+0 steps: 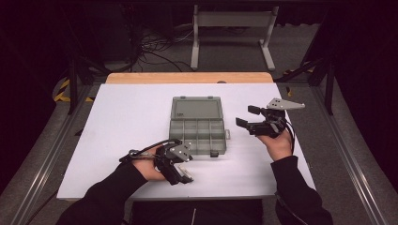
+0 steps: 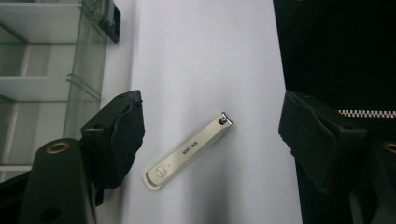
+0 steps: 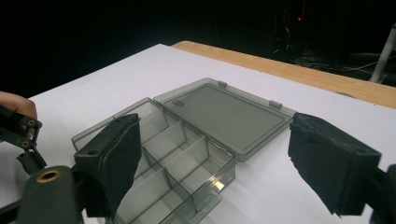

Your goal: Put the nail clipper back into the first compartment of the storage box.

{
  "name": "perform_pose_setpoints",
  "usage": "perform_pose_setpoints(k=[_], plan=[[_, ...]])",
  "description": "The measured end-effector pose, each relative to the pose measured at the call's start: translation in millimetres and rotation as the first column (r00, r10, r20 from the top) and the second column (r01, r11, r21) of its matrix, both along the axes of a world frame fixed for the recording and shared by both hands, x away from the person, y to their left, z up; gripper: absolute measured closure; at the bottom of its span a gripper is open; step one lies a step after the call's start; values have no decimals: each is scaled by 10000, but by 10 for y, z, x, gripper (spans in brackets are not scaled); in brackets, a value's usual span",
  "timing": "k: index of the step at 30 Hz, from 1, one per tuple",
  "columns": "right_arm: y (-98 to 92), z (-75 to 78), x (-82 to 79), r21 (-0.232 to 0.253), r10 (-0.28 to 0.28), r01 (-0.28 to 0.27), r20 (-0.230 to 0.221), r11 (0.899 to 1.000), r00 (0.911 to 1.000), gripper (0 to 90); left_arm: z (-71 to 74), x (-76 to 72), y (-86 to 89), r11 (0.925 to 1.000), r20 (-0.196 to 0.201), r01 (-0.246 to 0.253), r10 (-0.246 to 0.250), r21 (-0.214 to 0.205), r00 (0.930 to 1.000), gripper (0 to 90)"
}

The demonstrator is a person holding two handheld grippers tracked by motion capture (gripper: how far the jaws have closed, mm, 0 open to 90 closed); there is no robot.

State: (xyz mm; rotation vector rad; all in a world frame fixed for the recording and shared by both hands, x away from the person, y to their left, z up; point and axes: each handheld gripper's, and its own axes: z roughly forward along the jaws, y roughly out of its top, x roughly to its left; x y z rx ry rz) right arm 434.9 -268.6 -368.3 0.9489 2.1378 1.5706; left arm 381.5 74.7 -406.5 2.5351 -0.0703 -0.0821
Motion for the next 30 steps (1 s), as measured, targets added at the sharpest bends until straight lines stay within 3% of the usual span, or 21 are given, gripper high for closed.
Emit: perform_pose_setpoints(k=[4,13,23,30], plan=[[10,2,-8,14,35,-35,-16,10000,10000,175,-41,22,-6,9999,-293,122,-119,90,9995,256],[10,0,-10,-4,76,-76,-7,10000,10000,174,-184,18,-65,9979,-372,234,-212,599,9991,312],[15,-18,0,-2,118,-118,-59,9999,9999,173,-283,33,-103,9949,-264,198,-172,988,9995,351],[18,-26,4,16,151,-151,-108,9999,9998,172,-314,23,-134,9917,82,153,-165,1275,9998,389]])
